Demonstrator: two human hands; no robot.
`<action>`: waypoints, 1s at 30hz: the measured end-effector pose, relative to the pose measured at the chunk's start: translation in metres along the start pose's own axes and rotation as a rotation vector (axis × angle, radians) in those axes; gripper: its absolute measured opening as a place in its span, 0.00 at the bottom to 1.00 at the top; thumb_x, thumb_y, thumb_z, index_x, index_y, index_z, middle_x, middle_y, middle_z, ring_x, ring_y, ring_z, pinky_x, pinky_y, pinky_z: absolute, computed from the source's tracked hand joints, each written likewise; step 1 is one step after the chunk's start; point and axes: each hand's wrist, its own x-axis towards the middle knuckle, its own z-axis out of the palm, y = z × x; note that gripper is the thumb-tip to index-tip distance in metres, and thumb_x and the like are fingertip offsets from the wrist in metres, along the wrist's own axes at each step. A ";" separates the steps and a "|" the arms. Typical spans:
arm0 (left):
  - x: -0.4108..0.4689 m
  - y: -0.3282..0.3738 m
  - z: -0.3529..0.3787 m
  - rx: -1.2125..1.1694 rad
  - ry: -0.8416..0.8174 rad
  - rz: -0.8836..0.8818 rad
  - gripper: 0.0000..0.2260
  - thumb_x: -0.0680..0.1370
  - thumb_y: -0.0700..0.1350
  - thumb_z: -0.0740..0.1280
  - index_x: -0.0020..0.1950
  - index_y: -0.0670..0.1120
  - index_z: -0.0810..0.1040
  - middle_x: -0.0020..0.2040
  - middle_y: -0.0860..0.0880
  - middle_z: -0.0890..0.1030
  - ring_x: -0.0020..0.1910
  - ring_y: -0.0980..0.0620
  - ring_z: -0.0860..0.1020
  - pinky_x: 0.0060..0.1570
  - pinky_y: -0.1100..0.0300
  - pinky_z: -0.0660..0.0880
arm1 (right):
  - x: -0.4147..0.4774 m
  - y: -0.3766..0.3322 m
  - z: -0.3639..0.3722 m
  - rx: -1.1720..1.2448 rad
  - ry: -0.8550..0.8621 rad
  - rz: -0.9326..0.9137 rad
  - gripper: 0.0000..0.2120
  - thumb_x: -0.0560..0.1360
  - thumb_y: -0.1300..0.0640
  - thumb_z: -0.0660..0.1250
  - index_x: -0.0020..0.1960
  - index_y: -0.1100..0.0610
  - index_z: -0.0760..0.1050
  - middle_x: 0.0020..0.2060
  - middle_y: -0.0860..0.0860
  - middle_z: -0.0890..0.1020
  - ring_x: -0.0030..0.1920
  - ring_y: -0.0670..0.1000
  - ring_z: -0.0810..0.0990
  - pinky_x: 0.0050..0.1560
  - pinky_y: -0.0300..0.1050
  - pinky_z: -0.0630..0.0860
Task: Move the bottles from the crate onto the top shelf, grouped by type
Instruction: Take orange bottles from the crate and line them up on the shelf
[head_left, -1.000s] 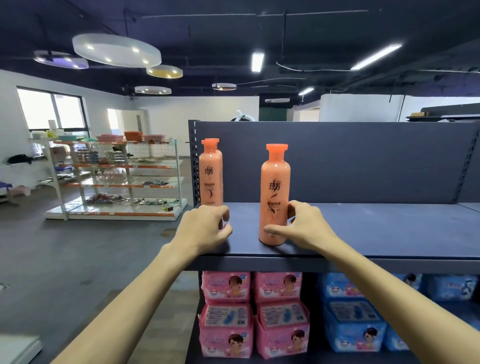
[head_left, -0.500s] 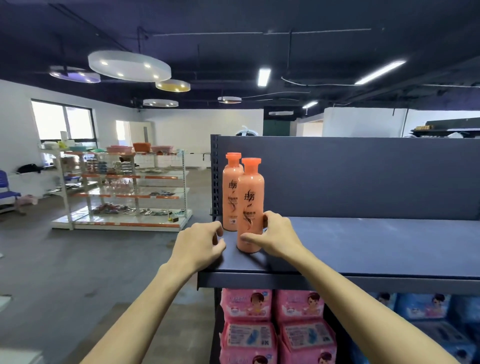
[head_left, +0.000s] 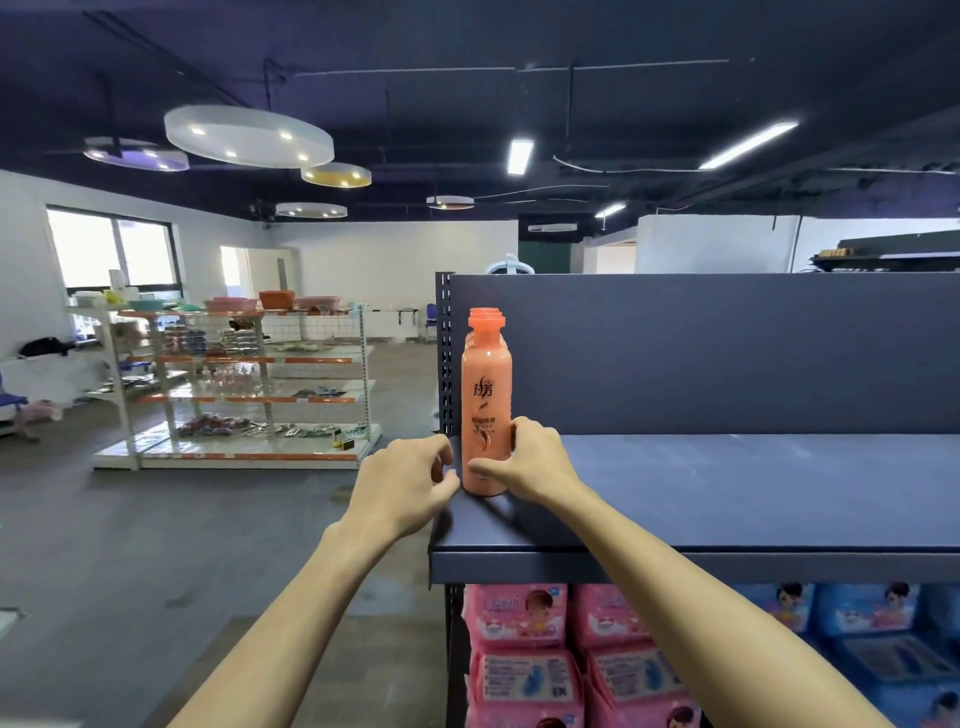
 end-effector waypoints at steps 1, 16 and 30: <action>0.000 -0.001 0.000 0.001 0.000 0.000 0.07 0.74 0.54 0.65 0.47 0.53 0.76 0.39 0.56 0.82 0.44 0.51 0.80 0.43 0.56 0.76 | 0.002 0.000 0.001 -0.004 0.001 0.004 0.25 0.65 0.42 0.77 0.54 0.55 0.73 0.51 0.51 0.82 0.48 0.51 0.79 0.41 0.42 0.74; 0.039 0.001 -0.006 0.069 -0.039 0.030 0.08 0.74 0.53 0.64 0.50 0.52 0.76 0.44 0.53 0.83 0.46 0.47 0.80 0.45 0.53 0.76 | 0.019 0.004 0.004 -0.024 -0.035 0.022 0.24 0.67 0.44 0.75 0.54 0.57 0.73 0.51 0.52 0.81 0.51 0.54 0.79 0.48 0.50 0.79; 0.033 0.015 -0.015 0.062 -0.052 0.043 0.07 0.74 0.51 0.65 0.49 0.51 0.76 0.42 0.51 0.82 0.43 0.45 0.79 0.42 0.54 0.76 | -0.009 -0.009 -0.016 -0.167 -0.062 0.037 0.21 0.68 0.47 0.78 0.46 0.58 0.70 0.42 0.52 0.76 0.40 0.53 0.77 0.30 0.43 0.70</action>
